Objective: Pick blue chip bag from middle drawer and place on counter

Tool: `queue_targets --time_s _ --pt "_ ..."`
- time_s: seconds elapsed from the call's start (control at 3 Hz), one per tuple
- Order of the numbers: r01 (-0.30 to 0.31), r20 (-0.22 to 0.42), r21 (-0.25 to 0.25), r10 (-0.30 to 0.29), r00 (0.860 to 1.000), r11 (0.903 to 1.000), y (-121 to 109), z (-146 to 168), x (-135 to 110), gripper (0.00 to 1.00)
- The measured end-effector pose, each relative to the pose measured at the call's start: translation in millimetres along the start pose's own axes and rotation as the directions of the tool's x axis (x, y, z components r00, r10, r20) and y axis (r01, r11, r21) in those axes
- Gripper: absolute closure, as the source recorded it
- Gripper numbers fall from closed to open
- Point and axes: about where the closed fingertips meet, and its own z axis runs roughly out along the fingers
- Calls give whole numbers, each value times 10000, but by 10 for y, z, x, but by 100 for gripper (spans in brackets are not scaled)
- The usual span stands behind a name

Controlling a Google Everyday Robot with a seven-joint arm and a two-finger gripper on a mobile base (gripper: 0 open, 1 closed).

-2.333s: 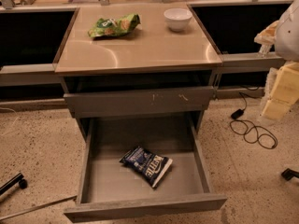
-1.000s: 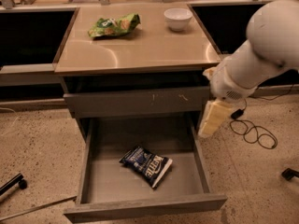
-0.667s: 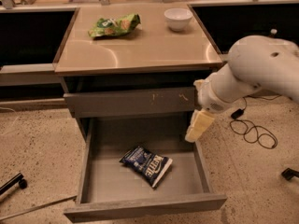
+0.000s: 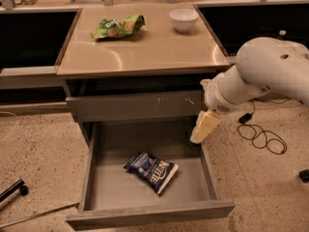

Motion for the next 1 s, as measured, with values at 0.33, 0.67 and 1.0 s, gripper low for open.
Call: queue_targets --time_s 0.33,0.67,1.0 --pt "-175 45 -220 176 9998 9996 54 123 30 0" --pt "-611 171 -789 627 9979 9950 290 678 125 0" --pt "-1169 766 -1671 1311 9884 9790 669 1476 130 0"
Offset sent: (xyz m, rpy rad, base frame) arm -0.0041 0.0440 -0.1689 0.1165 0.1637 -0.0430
